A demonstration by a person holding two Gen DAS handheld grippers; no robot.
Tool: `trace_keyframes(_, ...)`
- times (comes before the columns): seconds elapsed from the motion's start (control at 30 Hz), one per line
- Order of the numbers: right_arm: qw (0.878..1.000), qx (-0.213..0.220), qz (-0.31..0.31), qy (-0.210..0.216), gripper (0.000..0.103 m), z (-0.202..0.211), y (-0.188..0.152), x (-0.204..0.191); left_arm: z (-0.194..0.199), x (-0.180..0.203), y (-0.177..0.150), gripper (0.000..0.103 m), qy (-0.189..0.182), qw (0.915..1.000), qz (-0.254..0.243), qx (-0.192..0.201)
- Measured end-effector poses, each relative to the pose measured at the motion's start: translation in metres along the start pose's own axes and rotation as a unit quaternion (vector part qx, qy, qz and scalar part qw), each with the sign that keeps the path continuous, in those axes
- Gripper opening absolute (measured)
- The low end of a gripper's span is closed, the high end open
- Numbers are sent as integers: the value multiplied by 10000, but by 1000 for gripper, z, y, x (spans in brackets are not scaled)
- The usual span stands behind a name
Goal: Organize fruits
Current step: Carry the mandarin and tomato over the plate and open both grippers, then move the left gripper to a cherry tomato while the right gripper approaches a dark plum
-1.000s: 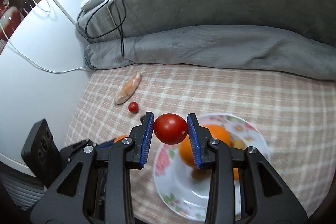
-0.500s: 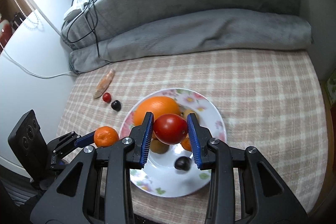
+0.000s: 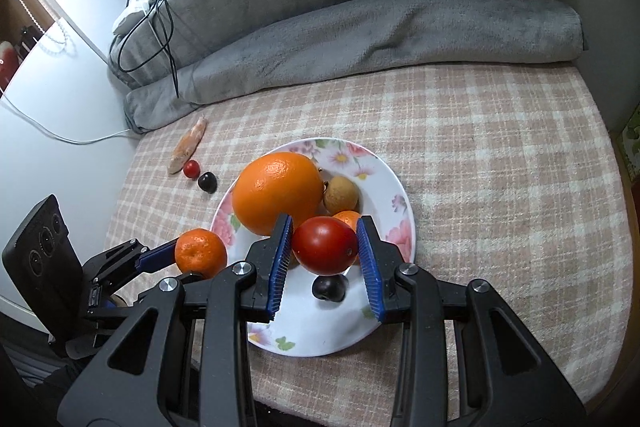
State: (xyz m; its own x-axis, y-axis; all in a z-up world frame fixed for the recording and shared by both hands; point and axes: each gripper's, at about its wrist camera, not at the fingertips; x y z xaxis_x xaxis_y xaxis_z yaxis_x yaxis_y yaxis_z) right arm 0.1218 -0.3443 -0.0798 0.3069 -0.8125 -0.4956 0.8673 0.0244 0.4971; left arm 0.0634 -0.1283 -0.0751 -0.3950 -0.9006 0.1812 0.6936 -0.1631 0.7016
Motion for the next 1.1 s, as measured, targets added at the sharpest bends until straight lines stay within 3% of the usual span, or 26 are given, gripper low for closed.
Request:
trace_keyframes(0.13, 10000, 23, 7, 4, 37, 1, 0, -1, -1, 2, 0, 37, 23, 10000, -30, 12)
trace_keyframes(0.17, 10000, 48, 3, -3, 46, 2, 1, -1, 0, 2, 0, 37, 31, 10000, -29, 22)
trace_keyframes(0.2, 9999, 106, 4, -19, 61, 4, 1, -1, 0, 2, 1, 43, 32, 10000, -22, 39)
trace_keyframes(0.23, 9999, 153, 17, -28, 67, 5, 2, -1, 1, 2, 1, 51, 26, 10000, -18, 54)
trace_keyframes(0.3, 9998, 196, 51, -44, 70, 8, 3, -2, 3, 3, 1, 53, -2, 10000, -29, 90)
trace_keyframes(0.4, 9996, 226, 111, -85, 70, 9, 4, -5, 5, 3, 2, 73, 55, 9999, -35, 117)
trace_keyframes(0.53, 9991, 277, 226, -213, 75, 10, 3, -10, 7, 2, 2, 76, 100, 9998, -4, 143)
trace_keyframes(0.57, 9988, 324, 260, -241, 84, 11, 4, -11, 7, 1, 2, 77, 129, 9998, 0, 138)
trace_keyframes(0.63, 9983, 403, 330, -275, 89, 12, 4, -14, 9, 0, 2, 78, 169, 9997, 7, 155)
trace_keyframes(1.1, 9947, 550, 817, -310, 89, 10, 26, -39, 24, -16, 4, 78, 371, 9986, 141, 342)
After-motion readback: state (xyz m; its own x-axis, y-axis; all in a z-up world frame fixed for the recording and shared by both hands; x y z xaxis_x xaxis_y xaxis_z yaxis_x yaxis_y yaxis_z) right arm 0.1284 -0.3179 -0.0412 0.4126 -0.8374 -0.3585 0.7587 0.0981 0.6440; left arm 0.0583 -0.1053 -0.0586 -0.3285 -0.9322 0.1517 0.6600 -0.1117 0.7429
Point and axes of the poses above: each gripper's, at about its wrist camera, not at the fingertips, and z roughly against the way its jaws point, x to its right, y to its top, and after that the axes turned 9 degrees about y, right-handed
